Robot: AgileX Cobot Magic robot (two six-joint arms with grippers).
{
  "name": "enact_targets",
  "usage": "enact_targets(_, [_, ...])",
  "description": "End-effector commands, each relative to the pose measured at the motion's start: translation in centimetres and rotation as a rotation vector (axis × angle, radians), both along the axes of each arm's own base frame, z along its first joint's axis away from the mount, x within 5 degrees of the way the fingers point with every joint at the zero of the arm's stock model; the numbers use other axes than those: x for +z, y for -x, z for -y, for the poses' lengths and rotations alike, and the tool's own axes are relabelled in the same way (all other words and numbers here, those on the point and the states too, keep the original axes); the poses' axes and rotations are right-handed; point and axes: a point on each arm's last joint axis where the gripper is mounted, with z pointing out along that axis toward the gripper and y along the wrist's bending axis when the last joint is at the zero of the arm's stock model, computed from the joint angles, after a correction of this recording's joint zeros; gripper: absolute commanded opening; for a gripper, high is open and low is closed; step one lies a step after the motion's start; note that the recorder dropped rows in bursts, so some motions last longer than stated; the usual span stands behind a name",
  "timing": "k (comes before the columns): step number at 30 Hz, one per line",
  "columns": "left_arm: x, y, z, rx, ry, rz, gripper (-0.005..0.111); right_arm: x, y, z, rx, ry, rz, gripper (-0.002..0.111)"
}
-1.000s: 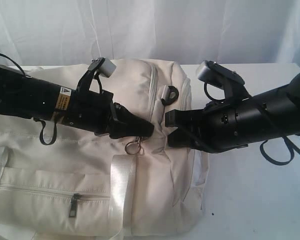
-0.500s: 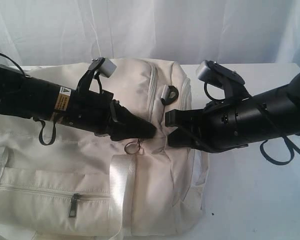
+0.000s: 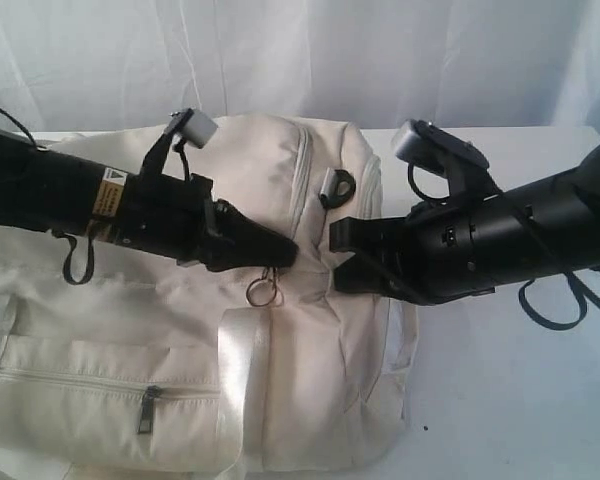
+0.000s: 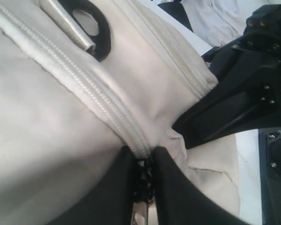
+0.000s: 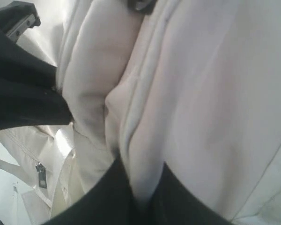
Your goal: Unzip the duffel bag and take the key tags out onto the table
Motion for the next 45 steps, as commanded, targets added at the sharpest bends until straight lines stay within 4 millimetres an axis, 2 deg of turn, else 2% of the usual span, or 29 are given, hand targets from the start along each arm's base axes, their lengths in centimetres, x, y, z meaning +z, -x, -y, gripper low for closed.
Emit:
enact_targets(1, [0.8,-0.7,-1.9,0.012,0.023,0.018,0.000,0.3,-0.3,0.1,-0.015,0.001,0.032,0.000])
enact_targets(10, [0.8,-0.7,-1.7,0.009,0.023,0.015,0.003,0.3,-0.3,0.1,-0.018,0.001,0.034,0.000])
enact_targets(13, [0.8,-0.7,-1.7,0.009,0.023,0.015,0.014,0.3,-0.3,0.1,-0.018,0.001,0.034,0.000])
enact_targets(14, [0.8,-0.7,-1.7,0.009,0.023,0.015,0.025,0.3,-0.3,0.1,-0.018,0.001,0.034,0.000])
enact_targets(16, [0.8,-0.7,-1.7,0.009,0.023,0.015,0.035,0.3,-0.3,0.1,-0.018,0.001,0.034,0.000])
enact_targets(17, [0.8,-0.7,-1.7,0.009,0.023,0.015,0.037,0.3,-0.3,0.1,-0.018,0.001,0.034,0.000])
enact_targets(30, [0.6,-0.7,-1.8,0.002,0.020,0.032,0.038,0.3,-0.3,0.1,-0.018,0.001,0.034,0.000])
enact_targets(36, [-0.9,0.2,-2.3,-0.008,-0.003,0.011,0.038,0.3,-0.3,0.1,-0.018,0.001,0.034,0.000])
enact_targets(45, [-1.0,0.2,-2.3,-0.019,-0.011,0.049,0.038,0.3,-0.3,0.1,-0.017,0.000,0.035,0.000])
